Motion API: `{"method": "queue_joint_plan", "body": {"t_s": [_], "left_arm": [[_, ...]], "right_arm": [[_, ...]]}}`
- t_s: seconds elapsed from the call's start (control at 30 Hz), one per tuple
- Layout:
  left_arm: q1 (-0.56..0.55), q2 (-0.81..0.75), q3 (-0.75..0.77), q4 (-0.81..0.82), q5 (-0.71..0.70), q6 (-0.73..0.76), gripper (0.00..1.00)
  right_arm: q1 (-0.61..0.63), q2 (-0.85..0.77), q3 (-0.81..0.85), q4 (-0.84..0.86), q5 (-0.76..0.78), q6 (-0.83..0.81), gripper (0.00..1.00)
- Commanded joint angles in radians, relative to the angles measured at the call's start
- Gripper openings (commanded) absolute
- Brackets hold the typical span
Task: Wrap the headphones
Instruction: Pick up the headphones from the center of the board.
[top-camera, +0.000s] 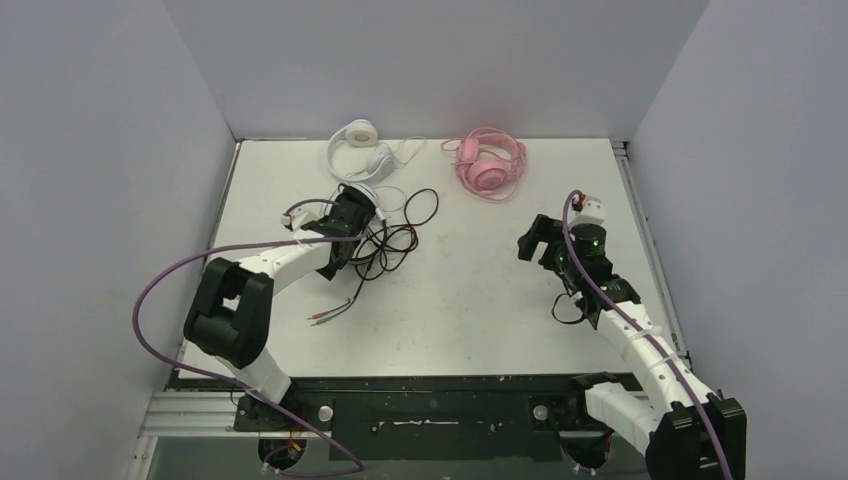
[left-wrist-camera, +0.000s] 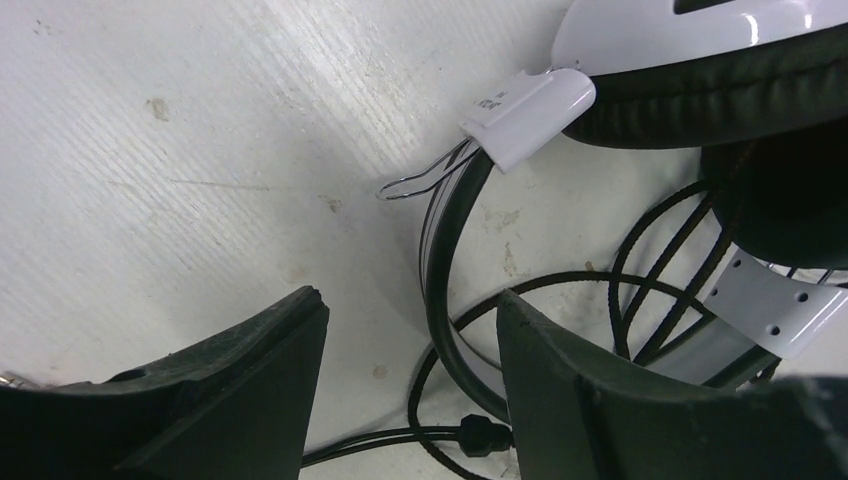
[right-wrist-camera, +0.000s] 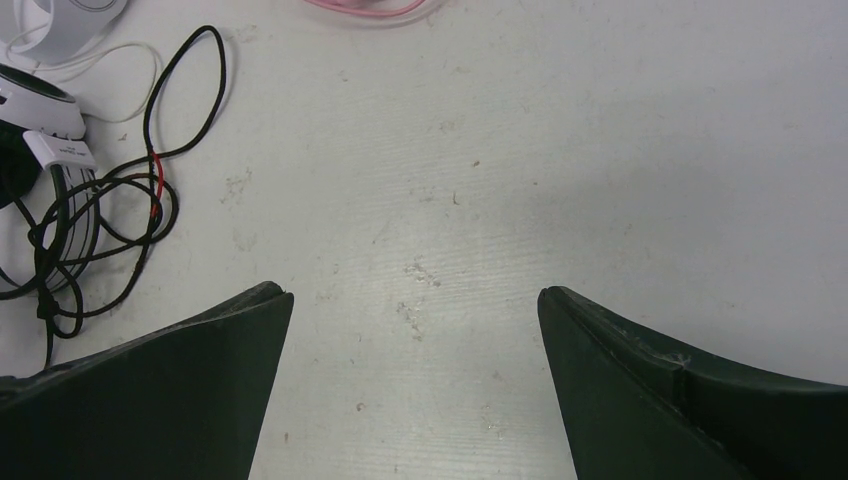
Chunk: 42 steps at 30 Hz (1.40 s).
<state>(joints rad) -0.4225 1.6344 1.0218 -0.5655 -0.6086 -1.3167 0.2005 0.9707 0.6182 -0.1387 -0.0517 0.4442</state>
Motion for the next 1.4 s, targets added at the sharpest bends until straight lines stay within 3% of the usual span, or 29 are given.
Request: {"method": "queue_joint_plan", "body": {"t_s": [0.0,0.1,0.23,0.27,0.37,0.43,0.63,0.8,1.03,1.37], "left_arm": [[-0.031,0.043,0.016,0.042,-0.068,-0.134,0.58],[-0.036,0.078,0.016,0.065,-0.082,-0.166,0.51],[-0.036,0.137,0.031,0.093,-0.083,-0.188,0.50],[-0.036,0.150,0.040,0.088,-0.087,-0.189,0.45],[-0.035,0.166,0.074,0.052,-0.124,-0.181,0.12],[-0.031,0.151,0.088,0.027,-0.149,-0.152,0.00],[-0.027,-0.009,0.091,0.038,-0.237,0.041,0.00],[-0.027,-0.159,0.114,0.057,-0.255,0.297,0.00],[-0.027,-0.343,0.185,-0.010,-0.274,0.519,0.00],[-0.027,-0.467,0.285,-0.093,-0.159,0.680,0.00]], "right_arm": [[0.009,-0.029,0.053,0.002,0.019,-0.016,1.00],[0.009,-0.032,0.055,-0.001,0.019,-0.018,1.00],[0.009,-0.042,0.058,-0.008,0.018,-0.018,1.00],[0.009,-0.045,0.059,-0.009,0.018,-0.018,1.00],[0.009,-0.058,0.065,-0.018,0.022,-0.018,1.00],[0.010,-0.066,0.070,-0.027,0.025,-0.018,1.00],[0.009,-0.081,0.106,-0.084,0.033,-0.010,1.00],[0.009,-0.129,0.106,-0.091,0.035,-0.018,1.00],[0.010,-0.123,0.110,-0.097,-0.016,-0.008,1.00],[0.010,-0.102,0.120,-0.106,-0.054,0.019,1.00]]}}
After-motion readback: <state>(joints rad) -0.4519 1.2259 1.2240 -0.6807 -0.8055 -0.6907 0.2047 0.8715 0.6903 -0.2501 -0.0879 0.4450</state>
